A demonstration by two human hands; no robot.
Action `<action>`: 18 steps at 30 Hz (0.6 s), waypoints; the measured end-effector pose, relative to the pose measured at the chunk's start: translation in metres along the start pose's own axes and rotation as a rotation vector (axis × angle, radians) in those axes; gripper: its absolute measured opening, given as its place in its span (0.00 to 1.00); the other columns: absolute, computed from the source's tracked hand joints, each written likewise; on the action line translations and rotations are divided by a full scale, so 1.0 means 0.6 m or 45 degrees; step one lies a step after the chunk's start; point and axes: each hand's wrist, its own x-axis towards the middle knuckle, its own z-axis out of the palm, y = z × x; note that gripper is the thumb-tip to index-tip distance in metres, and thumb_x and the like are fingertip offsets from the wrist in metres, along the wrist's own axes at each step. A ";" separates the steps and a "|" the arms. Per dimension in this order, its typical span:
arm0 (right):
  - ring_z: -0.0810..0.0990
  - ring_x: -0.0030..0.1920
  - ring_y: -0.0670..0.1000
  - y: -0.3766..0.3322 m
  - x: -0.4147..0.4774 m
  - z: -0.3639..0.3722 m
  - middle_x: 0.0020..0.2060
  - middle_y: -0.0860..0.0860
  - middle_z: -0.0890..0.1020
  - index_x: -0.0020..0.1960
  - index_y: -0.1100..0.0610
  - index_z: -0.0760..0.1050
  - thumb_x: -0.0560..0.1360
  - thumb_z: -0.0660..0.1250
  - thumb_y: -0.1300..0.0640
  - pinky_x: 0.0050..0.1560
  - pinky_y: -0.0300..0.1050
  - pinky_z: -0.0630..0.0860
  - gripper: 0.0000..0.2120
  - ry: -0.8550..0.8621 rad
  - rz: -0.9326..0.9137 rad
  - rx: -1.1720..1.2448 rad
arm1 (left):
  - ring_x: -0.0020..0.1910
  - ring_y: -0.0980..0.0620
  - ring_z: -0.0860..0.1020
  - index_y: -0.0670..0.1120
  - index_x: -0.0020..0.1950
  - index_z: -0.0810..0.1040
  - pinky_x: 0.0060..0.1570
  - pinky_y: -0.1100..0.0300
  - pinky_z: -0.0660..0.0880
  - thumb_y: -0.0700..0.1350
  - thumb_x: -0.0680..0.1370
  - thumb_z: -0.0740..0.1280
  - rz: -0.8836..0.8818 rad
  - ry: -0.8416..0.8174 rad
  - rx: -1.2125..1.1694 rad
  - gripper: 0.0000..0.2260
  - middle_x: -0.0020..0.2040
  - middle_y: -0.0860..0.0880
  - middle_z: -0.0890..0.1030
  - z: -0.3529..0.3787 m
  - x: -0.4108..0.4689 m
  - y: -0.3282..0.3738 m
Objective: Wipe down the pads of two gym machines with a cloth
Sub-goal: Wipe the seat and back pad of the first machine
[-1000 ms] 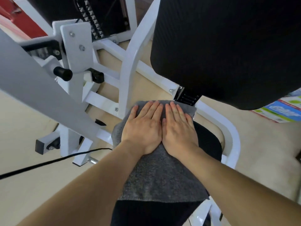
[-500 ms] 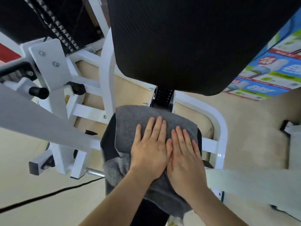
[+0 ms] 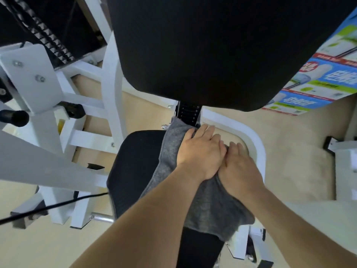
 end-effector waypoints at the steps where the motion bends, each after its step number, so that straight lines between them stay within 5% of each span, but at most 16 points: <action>1: 0.66 0.66 0.62 -0.005 0.001 0.000 0.62 0.60 0.69 0.65 0.61 0.63 0.73 0.36 0.46 0.65 0.58 0.66 0.31 -0.001 0.040 -0.014 | 0.77 0.52 0.47 0.49 0.76 0.59 0.75 0.51 0.44 0.53 0.82 0.44 -0.012 0.017 -0.005 0.23 0.79 0.50 0.51 -0.001 -0.004 -0.005; 4: 0.53 0.75 0.61 -0.063 -0.019 -0.001 0.74 0.64 0.57 0.74 0.64 0.53 0.79 0.39 0.48 0.75 0.56 0.53 0.29 0.053 0.004 -0.070 | 0.78 0.50 0.47 0.51 0.78 0.53 0.76 0.51 0.42 0.54 0.82 0.45 -0.064 0.089 0.003 0.24 0.79 0.49 0.48 -0.006 -0.047 -0.050; 8: 0.37 0.76 0.53 -0.196 -0.026 0.014 0.77 0.56 0.40 0.76 0.58 0.38 0.82 0.41 0.50 0.75 0.50 0.38 0.27 0.007 -0.235 -0.007 | 0.78 0.53 0.47 0.52 0.78 0.48 0.76 0.50 0.44 0.54 0.82 0.42 -0.196 0.108 -0.001 0.24 0.79 0.51 0.49 -0.032 -0.106 -0.160; 10: 0.37 0.76 0.51 -0.243 -0.012 0.019 0.77 0.53 0.41 0.77 0.56 0.39 0.82 0.41 0.50 0.75 0.49 0.36 0.26 0.001 -0.335 0.020 | 0.77 0.52 0.53 0.54 0.78 0.49 0.74 0.50 0.53 0.54 0.82 0.43 -0.357 0.097 -0.158 0.23 0.79 0.51 0.54 -0.044 -0.124 -0.197; 12: 0.41 0.77 0.50 -0.266 0.002 0.022 0.78 0.52 0.46 0.77 0.56 0.43 0.81 0.42 0.50 0.75 0.50 0.38 0.26 -0.022 -0.424 0.014 | 0.68 0.46 0.69 0.54 0.74 0.57 0.61 0.49 0.68 0.55 0.82 0.45 -0.554 0.100 -0.354 0.21 0.72 0.48 0.67 -0.047 -0.135 -0.215; 14: 0.48 0.76 0.51 -0.273 0.013 0.025 0.76 0.52 0.56 0.76 0.55 0.51 0.81 0.44 0.51 0.75 0.52 0.43 0.24 0.008 -0.514 0.018 | 0.56 0.41 0.76 0.51 0.64 0.66 0.48 0.51 0.68 0.54 0.82 0.47 -0.717 0.173 -0.467 0.16 0.60 0.43 0.77 -0.044 -0.141 -0.219; 16: 0.54 0.75 0.52 -0.274 0.016 0.024 0.72 0.52 0.62 0.73 0.55 0.55 0.80 0.44 0.49 0.75 0.54 0.47 0.23 0.045 -0.551 0.022 | 0.53 0.39 0.77 0.48 0.59 0.68 0.45 0.52 0.66 0.54 0.82 0.48 -0.804 0.227 -0.491 0.15 0.56 0.40 0.79 -0.040 -0.151 -0.212; 18: 0.50 0.76 0.52 -0.272 0.006 0.026 0.75 0.53 0.58 0.75 0.55 0.52 0.80 0.42 0.49 0.75 0.54 0.45 0.25 0.020 -0.546 0.030 | 0.54 0.37 0.76 0.45 0.60 0.68 0.45 0.51 0.65 0.53 0.82 0.48 -0.835 0.286 -0.523 0.16 0.55 0.38 0.80 -0.039 -0.169 -0.198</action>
